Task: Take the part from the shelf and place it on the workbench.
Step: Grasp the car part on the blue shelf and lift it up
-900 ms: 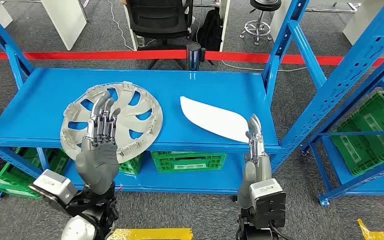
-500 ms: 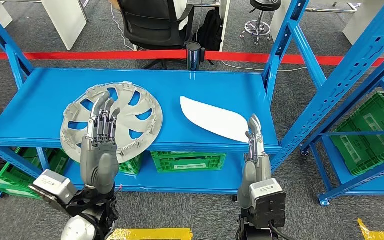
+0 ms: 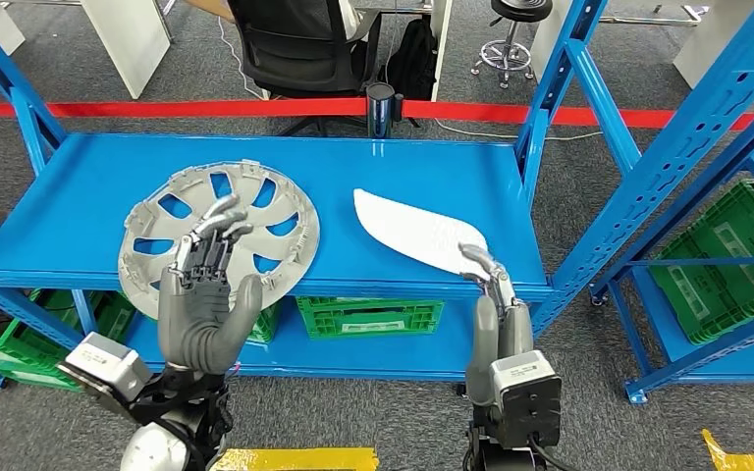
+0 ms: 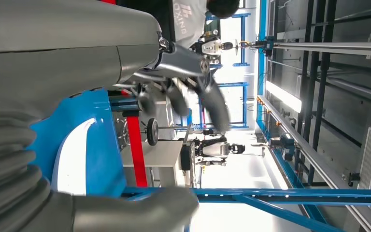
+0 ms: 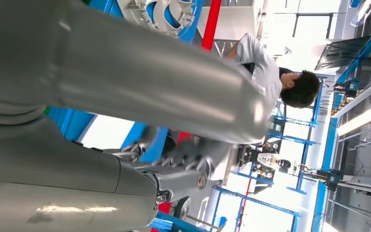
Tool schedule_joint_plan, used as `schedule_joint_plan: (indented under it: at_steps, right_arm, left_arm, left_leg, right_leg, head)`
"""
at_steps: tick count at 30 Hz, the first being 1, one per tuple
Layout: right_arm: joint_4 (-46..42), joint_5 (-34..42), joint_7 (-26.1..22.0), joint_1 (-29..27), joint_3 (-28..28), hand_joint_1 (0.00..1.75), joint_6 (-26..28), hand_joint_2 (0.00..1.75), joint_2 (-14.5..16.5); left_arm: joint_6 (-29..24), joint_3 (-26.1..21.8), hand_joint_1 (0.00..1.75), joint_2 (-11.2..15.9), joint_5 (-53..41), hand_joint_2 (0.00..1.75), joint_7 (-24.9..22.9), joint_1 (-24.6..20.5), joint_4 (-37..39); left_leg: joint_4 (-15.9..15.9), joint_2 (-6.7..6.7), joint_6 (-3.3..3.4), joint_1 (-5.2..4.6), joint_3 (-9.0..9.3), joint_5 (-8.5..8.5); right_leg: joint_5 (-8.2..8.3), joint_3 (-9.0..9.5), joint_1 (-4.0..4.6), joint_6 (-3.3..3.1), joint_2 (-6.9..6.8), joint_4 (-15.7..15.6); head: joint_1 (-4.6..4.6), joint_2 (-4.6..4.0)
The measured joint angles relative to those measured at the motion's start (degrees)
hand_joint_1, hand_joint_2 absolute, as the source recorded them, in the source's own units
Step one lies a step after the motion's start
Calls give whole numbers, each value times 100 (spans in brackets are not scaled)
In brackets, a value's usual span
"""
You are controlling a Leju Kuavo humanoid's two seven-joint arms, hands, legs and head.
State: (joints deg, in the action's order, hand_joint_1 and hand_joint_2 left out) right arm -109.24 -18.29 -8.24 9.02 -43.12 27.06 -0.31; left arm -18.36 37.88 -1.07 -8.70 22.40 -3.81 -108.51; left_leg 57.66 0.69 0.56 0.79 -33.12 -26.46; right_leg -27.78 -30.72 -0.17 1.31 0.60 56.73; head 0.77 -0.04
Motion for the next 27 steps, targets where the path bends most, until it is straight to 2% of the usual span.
schedule_joint_plan:
  at_steps: [10, 12, 14, 16, 21, 25, 26, 27]
  right_arm:
    - [0, 11, 22, -2, 0, 175, 25, 0, -1]
    - [-2, 152, 219, -57, 5, 175, 261, 0, -15]
    - [-26, 529, 511, -264, 35, 175, 770, 0, -101]
    - [-65, 901, 590, -535, 92, 175, 1145, 0, -282]
    - [-141, 1049, 538, -776, 163, 175, 1222, 0, -553]
    - [-188, 985, 622, -837, 197, 175, 1222, 0, -663]
    - [-199, 973, 634, -845, 199, 166, 1222, 0, -683]
    - [-210, 966, 643, -853, 201, 122, 1222, 0, -703]
  left_arm:
    - [-32, 0, 175, 1, -3, 175, -27, 1, 2]
    - [-298, -4, 175, 16, 31, 175, -237, 40, 6]
    - [-837, -28, 175, 89, 243, 175, -476, 200, 29]
    - [-1252, -66, 175, 229, 548, 175, -460, 397, 77]
    - [-1440, -92, 175, 446, 752, 175, -355, 538, 169]
    - [-1502, -92, 175, 543, 721, 0, -443, 570, 207]
    - [-1512, -92, 132, 561, 709, 0, -447, 574, 212]
    - [-1526, -92, 88, 580, 698, 0, -449, 576, 216]
  left_leg:
    - [0, 0, 0, 0, 0, 0]
    - [0, 0, 0, 0, 3, -1]
    - [-1, 1, -2, 0, 3, -3]
    - [-2, 1, -3, 0, -7, -4]
    - [-2, 1, -3, -1, -14, -4]
    - [-2, 1, -3, 0, -13, -4]
    - [-2, 1, -3, 0, -13, -3]
    - [-2, 1, -3, 0, -13, -3]
  right_leg:
    - [0, 0, 0, 0, 0, 0]
    - [-2, 1, 0, 0, 0, -1]
    - [-6, 1, -1, 0, 0, -2]
    - [-9, -6, -1, -1, -1, -2]
    - [-8, -15, -1, -1, -1, -2]
    - [-8, -15, 0, -1, -1, -2]
    - [-8, -15, 0, -1, -1, -2]
    - [-8, -15, 0, -1, -1, -2]
  head:
    - [1, 0]
    - [1, 0]
    - [-1, 0]
    - [1, 0]
    - [3, 0]
    - [3, 0]
    - [2, 0]
    - [1, 0]
